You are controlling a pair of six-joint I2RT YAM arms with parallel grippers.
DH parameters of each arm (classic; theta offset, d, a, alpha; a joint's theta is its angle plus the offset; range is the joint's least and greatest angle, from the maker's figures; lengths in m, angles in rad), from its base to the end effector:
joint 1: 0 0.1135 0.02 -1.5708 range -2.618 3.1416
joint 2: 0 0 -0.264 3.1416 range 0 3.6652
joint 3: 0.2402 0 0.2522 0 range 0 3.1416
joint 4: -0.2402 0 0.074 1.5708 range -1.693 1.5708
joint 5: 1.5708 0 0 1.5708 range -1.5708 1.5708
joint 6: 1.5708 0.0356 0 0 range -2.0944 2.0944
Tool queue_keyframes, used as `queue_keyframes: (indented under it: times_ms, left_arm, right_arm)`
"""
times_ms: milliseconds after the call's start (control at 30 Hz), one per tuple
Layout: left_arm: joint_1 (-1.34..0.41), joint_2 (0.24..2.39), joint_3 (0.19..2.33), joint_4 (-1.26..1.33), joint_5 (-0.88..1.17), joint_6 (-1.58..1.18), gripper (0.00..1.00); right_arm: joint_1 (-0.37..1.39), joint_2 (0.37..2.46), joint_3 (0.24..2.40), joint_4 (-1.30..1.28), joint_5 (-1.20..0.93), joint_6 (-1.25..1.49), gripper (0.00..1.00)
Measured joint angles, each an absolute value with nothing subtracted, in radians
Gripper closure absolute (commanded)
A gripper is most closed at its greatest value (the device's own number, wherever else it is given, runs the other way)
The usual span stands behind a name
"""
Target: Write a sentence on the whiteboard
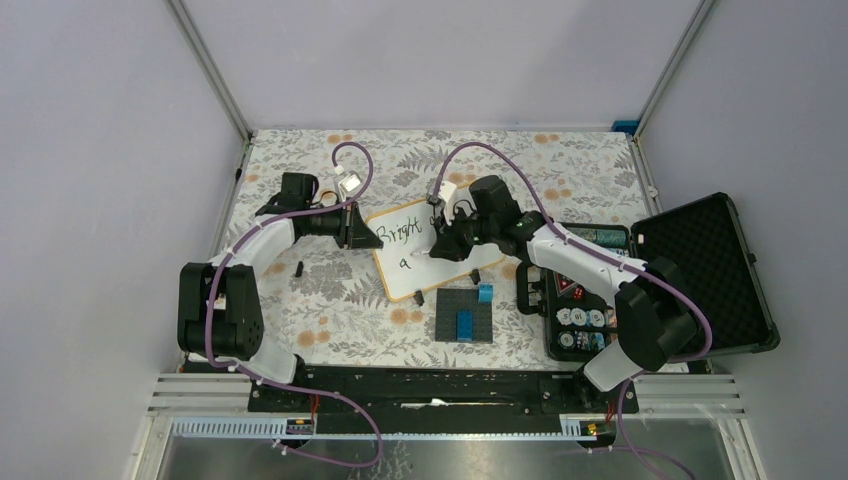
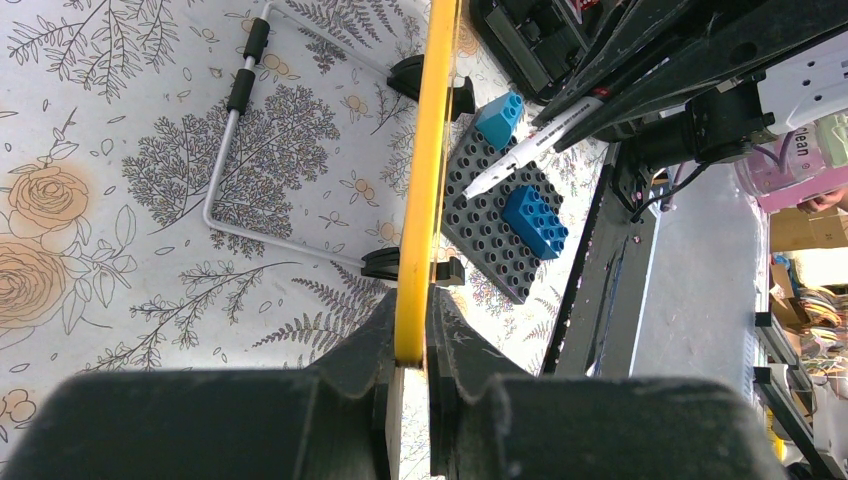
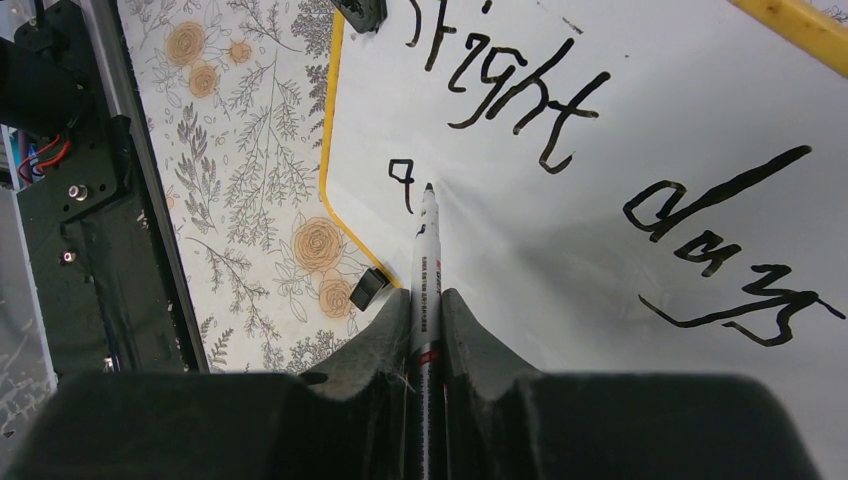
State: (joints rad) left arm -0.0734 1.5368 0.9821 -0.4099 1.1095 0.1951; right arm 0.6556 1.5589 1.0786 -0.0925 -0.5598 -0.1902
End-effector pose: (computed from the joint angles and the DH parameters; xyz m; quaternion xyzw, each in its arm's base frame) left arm 0.2989 -0.0539 0.2255 0.2644 0.7829 -0.4864 0.2838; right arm 0.2654 0.2280 0.2611 -0.4669 0.7153 0.3421 0.3916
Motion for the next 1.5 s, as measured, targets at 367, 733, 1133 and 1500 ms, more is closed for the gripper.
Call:
queue_keyframes:
  times_ms: [367,733,1133,1500]
  left_arm:
    - [-0.074,1.541,0.987,-0.414,1.110,0.201,1.00]
    - [-0.074,1.541,0.989,-0.417,1.110,0.202,1.00]
    - [-0.074,1.541,0.989,-0.417,1.108,0.202,1.00]
    - [-0.074,1.541,0.989,-0.417,1.108,0.202,1.00]
  right_arm:
    - [0.656,1.579,1.100,-0.083,-0.559,-0.190,1.00]
    - [0.659,1.589,1.101,-0.065,-0.558,-0.190,1.00]
    - [0.665,1.591,1.085,-0.058,-0.558,-0.198,1.00]
    - [0.678,1.591,1.021,-0.059,-0.561,-0.205,1.00]
